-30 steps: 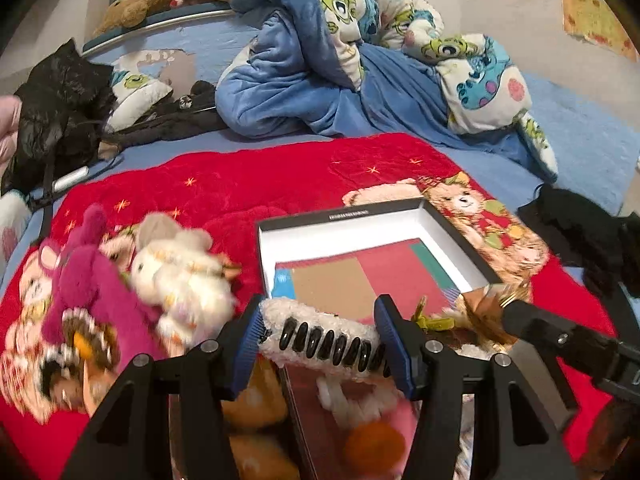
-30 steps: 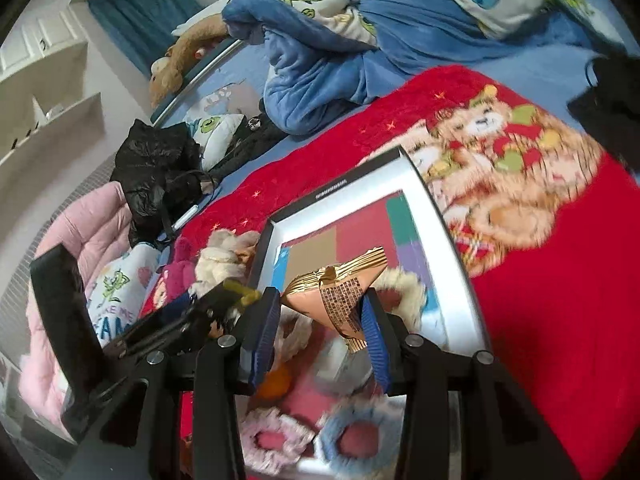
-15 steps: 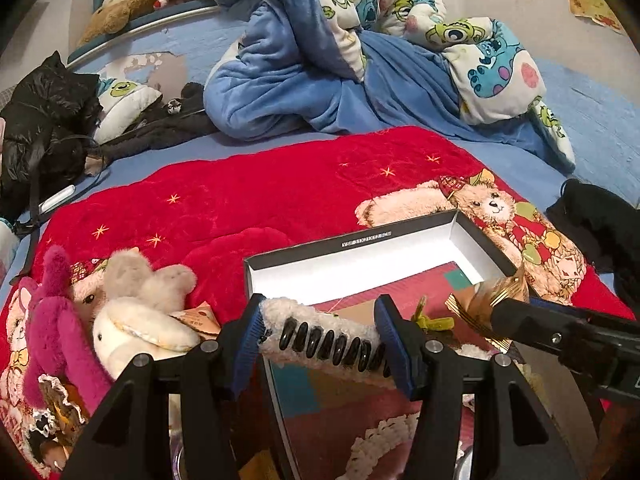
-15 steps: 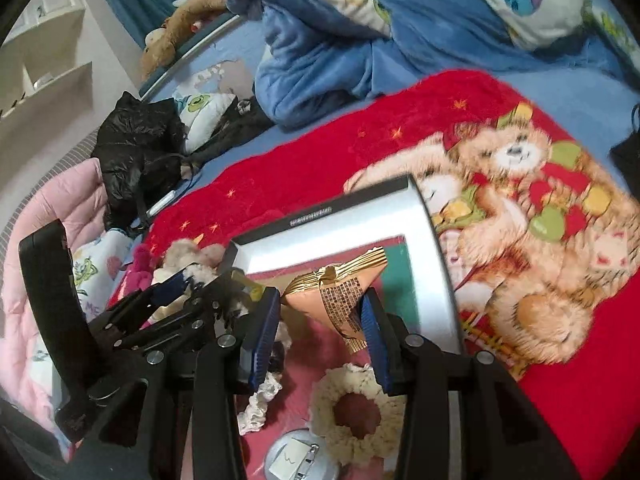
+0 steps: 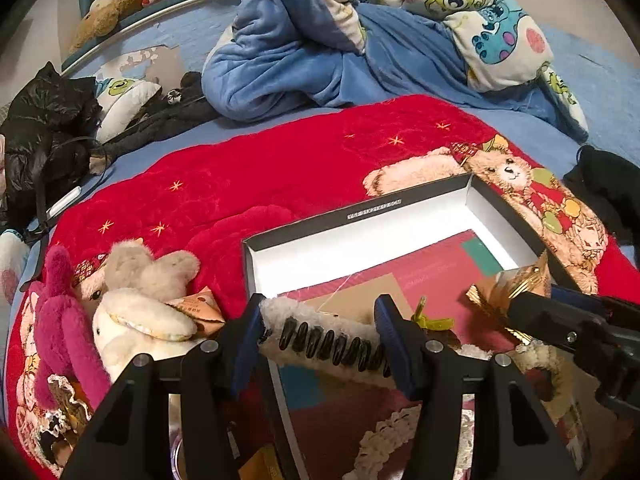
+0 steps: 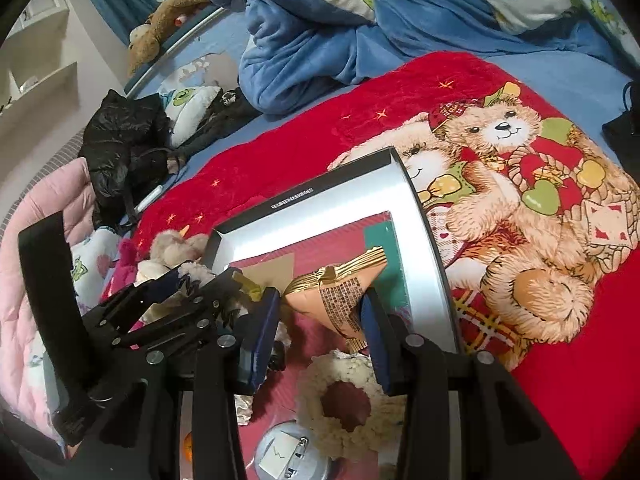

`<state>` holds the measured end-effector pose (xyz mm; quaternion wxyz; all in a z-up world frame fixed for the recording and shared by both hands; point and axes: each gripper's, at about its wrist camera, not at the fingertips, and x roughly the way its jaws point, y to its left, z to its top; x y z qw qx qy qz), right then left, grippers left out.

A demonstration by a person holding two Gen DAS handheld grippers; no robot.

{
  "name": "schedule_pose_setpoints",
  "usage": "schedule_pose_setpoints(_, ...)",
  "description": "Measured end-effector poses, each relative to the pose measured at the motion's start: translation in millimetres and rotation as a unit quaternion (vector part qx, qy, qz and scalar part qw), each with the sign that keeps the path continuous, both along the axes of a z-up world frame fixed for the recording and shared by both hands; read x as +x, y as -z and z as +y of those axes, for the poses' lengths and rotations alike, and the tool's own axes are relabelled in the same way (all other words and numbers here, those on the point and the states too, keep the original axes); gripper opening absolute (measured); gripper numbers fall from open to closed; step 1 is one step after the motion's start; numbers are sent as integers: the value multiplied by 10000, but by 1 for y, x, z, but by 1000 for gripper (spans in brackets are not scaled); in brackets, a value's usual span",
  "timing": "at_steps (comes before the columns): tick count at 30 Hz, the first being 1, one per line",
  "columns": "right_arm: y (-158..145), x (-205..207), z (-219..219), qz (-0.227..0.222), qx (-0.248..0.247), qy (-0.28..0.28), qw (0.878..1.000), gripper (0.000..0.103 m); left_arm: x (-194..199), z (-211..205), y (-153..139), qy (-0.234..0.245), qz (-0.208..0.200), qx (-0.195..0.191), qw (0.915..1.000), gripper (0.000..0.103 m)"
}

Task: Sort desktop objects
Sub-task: 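Carry the candy packet and the fuzzy hair clip over the box with both tools, then open the left tool to drop the hair clip while the right tool releases the candy packet, then move both tools back from the box to the pile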

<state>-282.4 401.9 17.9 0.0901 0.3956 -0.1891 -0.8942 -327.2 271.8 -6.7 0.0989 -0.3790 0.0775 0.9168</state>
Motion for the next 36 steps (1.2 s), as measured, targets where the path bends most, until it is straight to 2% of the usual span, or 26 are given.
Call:
schedule_pose_setpoints(7, 1, -1, -2, -81, 193, 94, 9997, 41, -2, 0, 3, -119, -79, -151, 9998, 57)
schedule_pose_setpoints(9, 1, -1, -2, -89, 197, 88, 9997, 44, -2, -1, 4, -155, -96, -170, 9997, 57)
schedule_pose_setpoints(15, 0, 1, -2, -30, 140, 77, 9999, 48, 0, -8, 0, -343, -41, -97, 9994, 59)
schedule_pose_setpoints(16, 0, 2, -2, -14, 109, 69, 9999, 50, -1, -9, 0, -361, -67, -68, 9993, 71)
schedule_pose_setpoints(17, -1, 1, -2, -10, 83, 71, 9999, 56, 0, -11, -2, -383, -63, -58, 9992, 86)
schedule_pose_setpoints(18, -1, 2, -3, 5, 65, 77, 9999, 66, 0, -12, -3, -399, -31, -47, 9992, 92)
schedule_pose_setpoints(19, -2, 2, -4, 36, 55, 72, 10000, 69, 2, -13, -5, -420, 27, -33, 9991, 98)
schedule_pose_setpoints(22, -6, 5, -9, 162, 47, 44, 9998, 73, 5, -15, -9, -494, 153, -93, 9986, 103)
schedule_pose_setpoints(25, -9, 8, -7, 232, 16, 147, 9996, 82, 4, -20, -8, -552, 53, -48, 9985, 103)
schedule_pose_setpoints(26, -9, 9, -6, 270, -55, 154, 9995, 90, 4, -20, -8, -567, 41, -63, 9984, 103)
schedule_pose_setpoints(27, -10, 10, -4, 346, -189, 138, 9991, 103, 5, -20, -9, -568, 48, -72, 9983, 103)
schedule_pose_setpoints(29, -14, 13, -1, 503, -321, 166, 9981, 103, 8, -20, -12, -522, 109, -40, 9986, 103)
schedule_pose_setpoints(36, -29, 20, -11, 773, -112, 42, 9969, 103, 16, -16, -21, -413, 285, -185, 9986, 103)
